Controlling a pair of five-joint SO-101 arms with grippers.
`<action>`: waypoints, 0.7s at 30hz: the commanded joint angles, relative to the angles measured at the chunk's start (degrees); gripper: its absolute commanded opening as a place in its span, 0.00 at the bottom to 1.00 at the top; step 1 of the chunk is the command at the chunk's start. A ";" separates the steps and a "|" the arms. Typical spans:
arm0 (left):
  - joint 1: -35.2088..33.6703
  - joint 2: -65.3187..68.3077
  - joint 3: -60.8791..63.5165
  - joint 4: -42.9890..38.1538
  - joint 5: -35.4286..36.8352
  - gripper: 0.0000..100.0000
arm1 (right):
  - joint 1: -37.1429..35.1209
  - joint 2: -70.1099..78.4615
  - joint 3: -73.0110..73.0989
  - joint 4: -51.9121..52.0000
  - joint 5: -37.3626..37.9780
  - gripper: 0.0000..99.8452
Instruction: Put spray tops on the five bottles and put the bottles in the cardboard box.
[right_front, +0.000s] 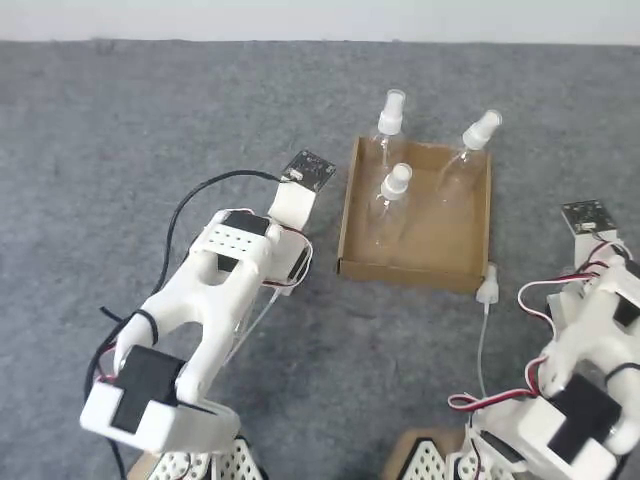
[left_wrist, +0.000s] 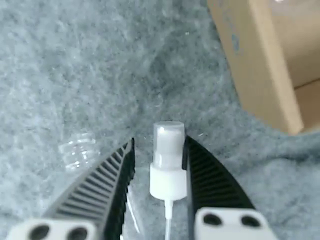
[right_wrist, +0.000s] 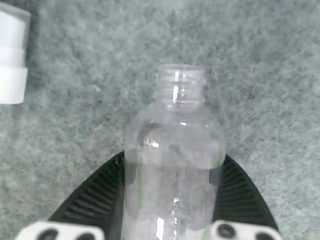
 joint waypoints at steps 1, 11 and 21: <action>0.18 -0.26 -0.66 -2.73 -0.62 0.14 | 0.66 -0.66 -1.05 0.75 0.70 0.16; 0.26 9.41 -8.31 1.67 -0.26 0.12 | 0.66 -1.10 -1.14 2.33 0.70 0.16; 0.35 0.88 -8.31 5.98 2.73 0.01 | 0.66 -1.10 -1.14 2.51 0.53 0.18</action>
